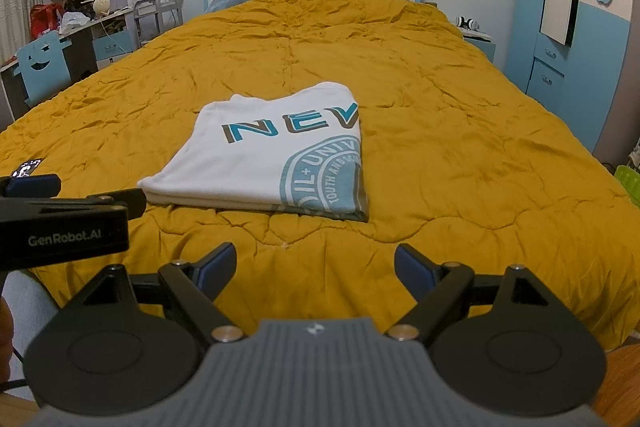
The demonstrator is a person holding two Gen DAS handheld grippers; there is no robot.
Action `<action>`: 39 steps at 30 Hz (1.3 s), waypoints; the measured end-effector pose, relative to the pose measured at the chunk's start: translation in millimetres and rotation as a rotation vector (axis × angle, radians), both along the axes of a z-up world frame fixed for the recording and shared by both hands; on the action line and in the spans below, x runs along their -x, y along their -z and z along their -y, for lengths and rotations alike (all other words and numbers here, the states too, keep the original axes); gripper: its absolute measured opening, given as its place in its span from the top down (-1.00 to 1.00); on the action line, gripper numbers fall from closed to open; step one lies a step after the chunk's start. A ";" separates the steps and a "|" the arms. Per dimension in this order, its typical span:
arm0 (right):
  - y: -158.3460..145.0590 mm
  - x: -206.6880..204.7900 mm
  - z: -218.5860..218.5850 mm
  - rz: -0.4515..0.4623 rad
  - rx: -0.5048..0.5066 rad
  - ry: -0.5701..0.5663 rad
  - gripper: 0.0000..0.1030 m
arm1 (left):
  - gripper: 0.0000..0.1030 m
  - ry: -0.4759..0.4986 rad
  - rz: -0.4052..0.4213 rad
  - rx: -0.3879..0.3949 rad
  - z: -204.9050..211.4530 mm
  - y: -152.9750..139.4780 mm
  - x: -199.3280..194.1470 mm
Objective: Fold small clothes
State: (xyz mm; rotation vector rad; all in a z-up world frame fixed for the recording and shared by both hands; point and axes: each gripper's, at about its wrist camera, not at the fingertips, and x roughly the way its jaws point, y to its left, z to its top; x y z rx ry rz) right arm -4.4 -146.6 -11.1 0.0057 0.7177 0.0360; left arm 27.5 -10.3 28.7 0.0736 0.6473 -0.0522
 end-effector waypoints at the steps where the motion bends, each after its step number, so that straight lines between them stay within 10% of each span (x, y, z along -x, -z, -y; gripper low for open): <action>1: 0.5 -0.3 -0.1 0.000 0.000 0.000 -0.59 | -1.00 0.000 0.000 -0.001 -0.1 -0.2 -0.2; 39: 3.1 -0.8 0.0 -0.005 -0.001 -0.001 -0.59 | -1.00 0.012 0.000 -0.005 -1.5 -0.8 -1.4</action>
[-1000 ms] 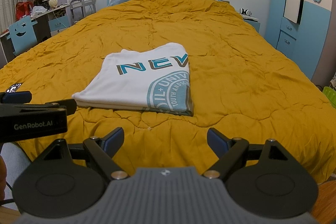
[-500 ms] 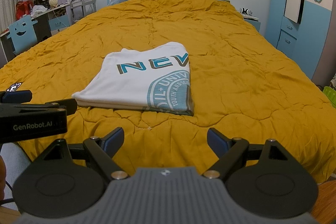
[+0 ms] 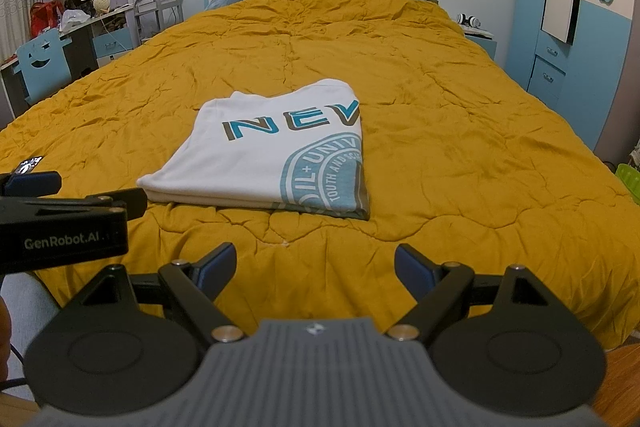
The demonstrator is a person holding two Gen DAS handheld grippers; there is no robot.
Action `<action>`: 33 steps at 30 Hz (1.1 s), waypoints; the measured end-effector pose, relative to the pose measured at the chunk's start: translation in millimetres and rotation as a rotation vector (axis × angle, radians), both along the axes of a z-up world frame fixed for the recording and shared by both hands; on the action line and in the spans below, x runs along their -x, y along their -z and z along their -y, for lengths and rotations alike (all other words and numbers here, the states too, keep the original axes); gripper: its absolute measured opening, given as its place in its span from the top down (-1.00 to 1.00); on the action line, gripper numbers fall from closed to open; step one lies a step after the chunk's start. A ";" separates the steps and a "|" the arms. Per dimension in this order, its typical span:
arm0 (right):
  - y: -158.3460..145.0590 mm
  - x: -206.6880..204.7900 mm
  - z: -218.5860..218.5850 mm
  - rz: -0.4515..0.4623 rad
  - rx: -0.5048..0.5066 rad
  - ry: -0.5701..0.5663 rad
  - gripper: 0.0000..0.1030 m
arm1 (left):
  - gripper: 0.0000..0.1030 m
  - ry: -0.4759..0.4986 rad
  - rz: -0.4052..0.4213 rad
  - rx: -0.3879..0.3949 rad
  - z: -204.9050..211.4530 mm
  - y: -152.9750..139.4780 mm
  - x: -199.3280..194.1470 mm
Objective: Fold small clothes
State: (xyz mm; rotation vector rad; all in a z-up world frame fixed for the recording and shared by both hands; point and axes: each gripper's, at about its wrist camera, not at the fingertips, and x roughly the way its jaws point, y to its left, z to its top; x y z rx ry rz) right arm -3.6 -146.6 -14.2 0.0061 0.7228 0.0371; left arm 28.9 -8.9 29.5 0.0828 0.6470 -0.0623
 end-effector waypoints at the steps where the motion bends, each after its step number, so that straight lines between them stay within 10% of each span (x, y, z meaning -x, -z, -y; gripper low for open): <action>1: 0.0 0.0 0.0 0.000 0.000 0.000 -0.59 | -1.00 0.000 0.000 0.000 -0.1 0.0 -0.1; 33: 2.7 -0.2 -0.3 -0.003 0.000 -0.001 -0.59 | -1.00 -0.003 0.006 0.000 -5.5 0.0 0.9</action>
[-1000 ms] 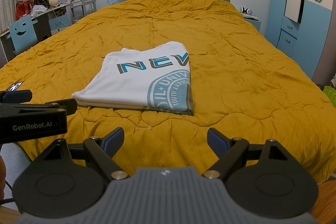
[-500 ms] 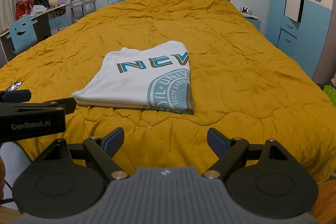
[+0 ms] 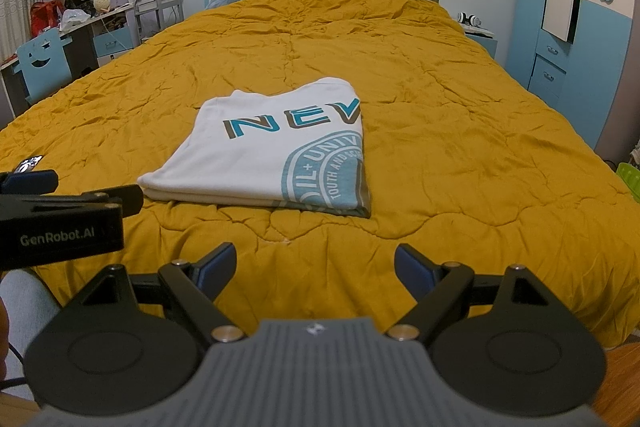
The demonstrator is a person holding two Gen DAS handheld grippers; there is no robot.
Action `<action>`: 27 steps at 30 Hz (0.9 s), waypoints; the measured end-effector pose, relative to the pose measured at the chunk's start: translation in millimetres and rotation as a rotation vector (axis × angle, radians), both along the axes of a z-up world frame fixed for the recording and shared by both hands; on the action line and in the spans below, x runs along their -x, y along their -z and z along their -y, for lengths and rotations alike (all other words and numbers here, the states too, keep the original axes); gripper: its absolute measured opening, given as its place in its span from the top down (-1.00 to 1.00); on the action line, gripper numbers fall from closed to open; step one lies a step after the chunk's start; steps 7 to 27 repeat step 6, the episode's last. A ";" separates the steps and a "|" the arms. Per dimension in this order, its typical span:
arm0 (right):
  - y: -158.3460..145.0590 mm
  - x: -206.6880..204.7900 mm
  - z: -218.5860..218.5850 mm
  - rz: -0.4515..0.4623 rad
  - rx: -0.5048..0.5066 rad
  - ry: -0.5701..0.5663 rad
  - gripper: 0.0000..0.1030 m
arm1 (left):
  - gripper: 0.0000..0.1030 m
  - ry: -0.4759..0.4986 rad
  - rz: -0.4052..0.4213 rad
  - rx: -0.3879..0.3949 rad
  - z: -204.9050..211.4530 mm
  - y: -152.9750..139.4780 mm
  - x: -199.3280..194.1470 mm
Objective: Fold small clothes
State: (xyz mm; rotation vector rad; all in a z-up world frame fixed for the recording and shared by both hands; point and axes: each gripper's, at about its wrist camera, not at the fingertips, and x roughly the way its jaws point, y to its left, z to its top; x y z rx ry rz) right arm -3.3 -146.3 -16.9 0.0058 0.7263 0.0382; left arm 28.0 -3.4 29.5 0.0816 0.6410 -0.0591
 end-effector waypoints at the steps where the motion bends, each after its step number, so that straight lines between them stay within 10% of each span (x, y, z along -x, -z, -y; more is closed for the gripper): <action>1: -0.1 0.0 0.0 0.000 0.000 0.000 -0.59 | -1.00 0.002 0.001 0.000 -0.7 -0.2 0.5; 27: -0.2 0.0 0.2 0.000 0.000 0.000 -0.59 | -1.00 0.006 0.009 0.005 -4.9 -0.8 0.7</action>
